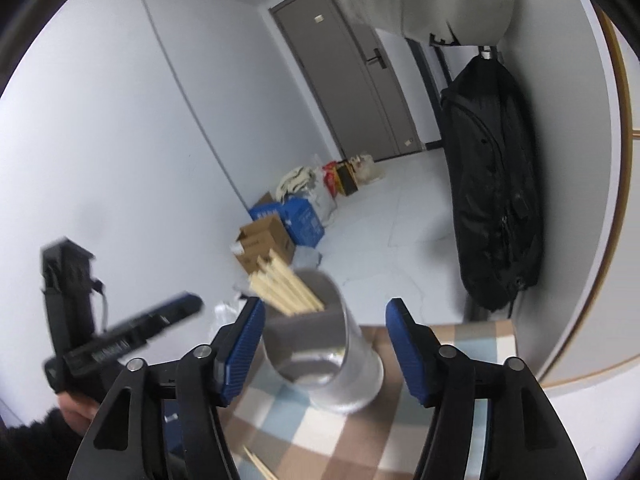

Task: Organize utensils
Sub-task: 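Open both tools to release the sticks into the holder, then move both tools down to the pile and grasp a stick with the right tool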

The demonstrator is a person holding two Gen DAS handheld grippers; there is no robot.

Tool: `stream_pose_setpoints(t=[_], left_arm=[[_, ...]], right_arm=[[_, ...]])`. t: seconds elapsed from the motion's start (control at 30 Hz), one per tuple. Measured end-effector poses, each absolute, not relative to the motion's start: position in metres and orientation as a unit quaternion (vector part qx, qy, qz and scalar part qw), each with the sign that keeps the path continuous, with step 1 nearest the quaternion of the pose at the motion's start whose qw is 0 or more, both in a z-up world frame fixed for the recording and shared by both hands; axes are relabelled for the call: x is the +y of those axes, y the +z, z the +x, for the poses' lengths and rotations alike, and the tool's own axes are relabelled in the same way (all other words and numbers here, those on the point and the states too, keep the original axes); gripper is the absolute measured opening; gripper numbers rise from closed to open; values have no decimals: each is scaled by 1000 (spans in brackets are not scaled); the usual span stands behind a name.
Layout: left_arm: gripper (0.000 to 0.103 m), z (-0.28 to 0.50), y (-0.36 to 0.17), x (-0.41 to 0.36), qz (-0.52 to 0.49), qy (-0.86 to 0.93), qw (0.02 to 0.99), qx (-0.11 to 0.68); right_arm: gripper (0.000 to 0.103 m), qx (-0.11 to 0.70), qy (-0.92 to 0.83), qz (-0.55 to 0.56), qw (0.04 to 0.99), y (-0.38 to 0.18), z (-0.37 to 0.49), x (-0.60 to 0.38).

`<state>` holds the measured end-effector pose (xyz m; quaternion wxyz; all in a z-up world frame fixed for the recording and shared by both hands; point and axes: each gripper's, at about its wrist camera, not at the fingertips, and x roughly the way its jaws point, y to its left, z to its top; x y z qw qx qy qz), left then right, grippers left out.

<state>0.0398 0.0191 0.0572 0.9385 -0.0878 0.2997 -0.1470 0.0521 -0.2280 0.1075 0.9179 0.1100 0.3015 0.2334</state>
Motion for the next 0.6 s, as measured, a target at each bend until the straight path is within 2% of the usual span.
stream_pose_setpoints(t=[0.1, 0.17, 0.23, 0.6], left_arm=[[67, 22, 56, 23, -86, -130, 946, 286], [79, 11, 53, 27, -95, -114, 948, 280], [82, 7, 46, 36, -107, -97, 950, 278], [82, -9, -6, 78, -157, -28, 938, 309]], right_arm=[[72, 307, 245, 77, 916, 99, 35, -214], [75, 314, 252, 62, 913, 91, 26, -204], [76, 322, 259, 51, 909, 83, 18, -196], [79, 403, 295, -37, 865, 14, 4, -141]])
